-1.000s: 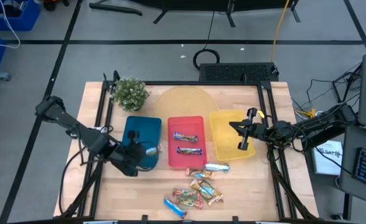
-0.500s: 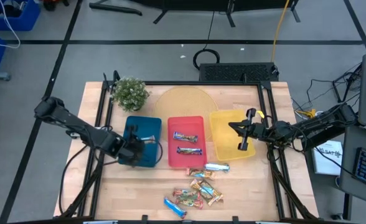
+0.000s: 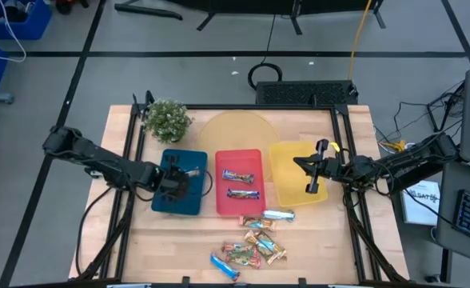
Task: Pick and place Granola Bars by type
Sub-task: Put the yellow granola bar into the blue bin
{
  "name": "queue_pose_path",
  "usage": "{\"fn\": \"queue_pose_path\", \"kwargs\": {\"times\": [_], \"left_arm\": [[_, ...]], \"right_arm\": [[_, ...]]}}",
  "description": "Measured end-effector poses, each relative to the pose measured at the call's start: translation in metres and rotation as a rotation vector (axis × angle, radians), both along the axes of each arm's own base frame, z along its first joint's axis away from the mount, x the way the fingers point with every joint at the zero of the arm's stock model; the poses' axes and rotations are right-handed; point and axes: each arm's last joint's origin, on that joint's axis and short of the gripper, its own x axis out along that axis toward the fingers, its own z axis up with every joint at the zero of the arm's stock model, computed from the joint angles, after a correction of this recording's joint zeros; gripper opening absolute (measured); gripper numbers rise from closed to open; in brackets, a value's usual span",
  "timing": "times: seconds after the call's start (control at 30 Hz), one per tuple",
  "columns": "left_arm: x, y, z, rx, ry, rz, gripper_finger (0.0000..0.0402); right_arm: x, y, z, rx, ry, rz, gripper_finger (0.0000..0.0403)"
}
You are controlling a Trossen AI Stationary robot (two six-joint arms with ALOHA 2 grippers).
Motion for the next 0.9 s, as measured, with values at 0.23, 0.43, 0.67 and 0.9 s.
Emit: {"fn": "queue_pose_path", "kwargs": {"times": [0.23,0.43,0.67,0.9], "left_arm": [[0.006,0.006,0.0,-0.053,-0.034,0.01,0.006],[0.008,0.01,0.0,-0.062,-0.039,0.026,0.006],[0.007,0.011,0.0,-0.043,-0.035,0.027,0.006],[0.008,0.015,0.0,-0.02,-0.003,-0.022,0.006]], "right_arm": [[0.0,0.0,0.0,0.005,0.003,0.001,0.0],[0.0,0.0,0.0,-0.015,0.008,-0.003,0.0],[-0.001,0.0,0.002,-0.051,-0.005,-0.015,0.0],[-0.001,0.0,0.002,-0.084,-0.003,-0.024,0.0]]}}
